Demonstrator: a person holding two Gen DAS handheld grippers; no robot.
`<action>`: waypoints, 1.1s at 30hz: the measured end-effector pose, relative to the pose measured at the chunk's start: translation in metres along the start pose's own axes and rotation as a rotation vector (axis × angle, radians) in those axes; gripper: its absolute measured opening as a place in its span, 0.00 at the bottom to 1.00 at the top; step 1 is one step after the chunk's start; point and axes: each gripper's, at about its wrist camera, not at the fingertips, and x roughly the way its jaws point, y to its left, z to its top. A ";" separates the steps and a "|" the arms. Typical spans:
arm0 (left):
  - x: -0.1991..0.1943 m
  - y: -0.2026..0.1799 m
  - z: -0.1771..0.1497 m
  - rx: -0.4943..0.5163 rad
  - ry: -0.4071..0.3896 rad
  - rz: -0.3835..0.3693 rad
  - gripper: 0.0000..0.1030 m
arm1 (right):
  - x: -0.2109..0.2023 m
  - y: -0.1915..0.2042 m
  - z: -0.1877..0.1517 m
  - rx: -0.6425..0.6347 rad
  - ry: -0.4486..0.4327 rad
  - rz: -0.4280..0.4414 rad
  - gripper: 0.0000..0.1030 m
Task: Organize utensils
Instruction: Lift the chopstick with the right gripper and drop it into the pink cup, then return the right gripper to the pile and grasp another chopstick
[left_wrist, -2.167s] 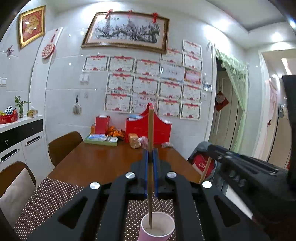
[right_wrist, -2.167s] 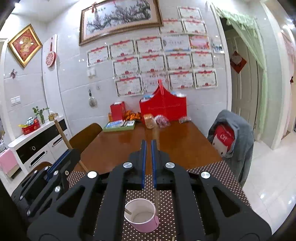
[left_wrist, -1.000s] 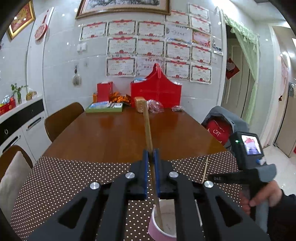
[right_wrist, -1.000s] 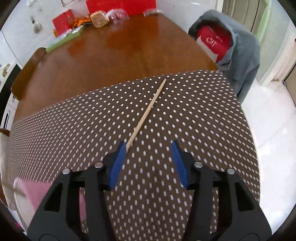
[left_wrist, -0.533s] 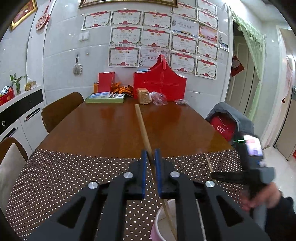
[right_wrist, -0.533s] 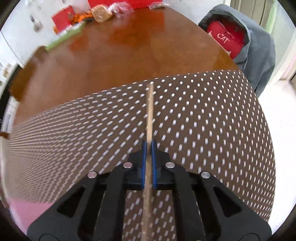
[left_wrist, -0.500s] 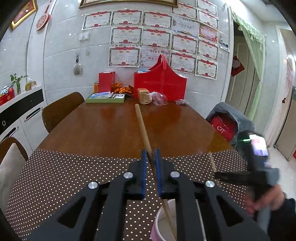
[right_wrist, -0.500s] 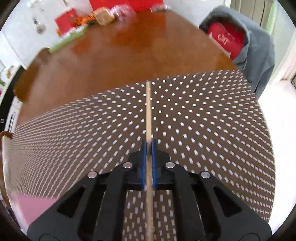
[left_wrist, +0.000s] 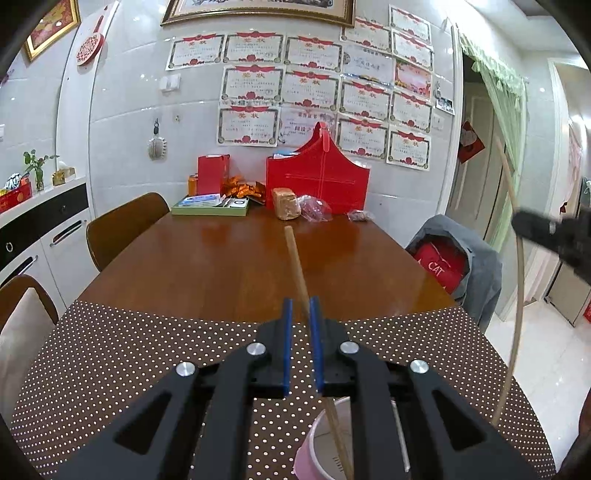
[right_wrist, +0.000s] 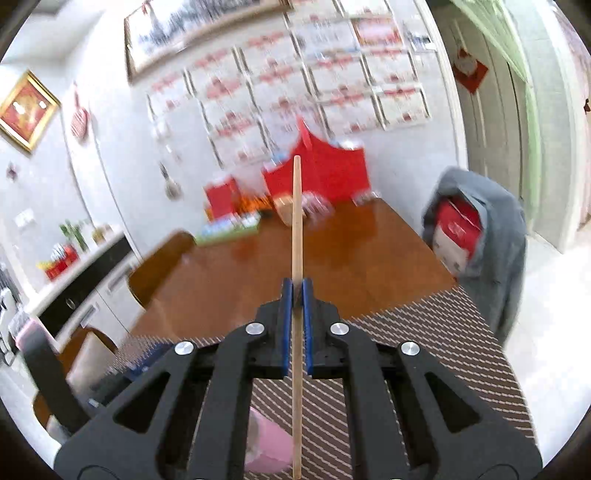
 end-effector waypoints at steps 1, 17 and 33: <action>-0.001 0.001 -0.001 -0.002 0.000 0.000 0.10 | 0.006 0.005 0.000 -0.004 -0.011 0.007 0.06; -0.008 0.005 0.001 0.029 -0.002 0.006 0.43 | 0.046 0.032 -0.080 -0.184 0.064 0.124 0.06; -0.093 -0.011 -0.015 0.095 -0.028 0.036 0.56 | -0.044 0.016 -0.086 -0.191 0.130 0.092 0.33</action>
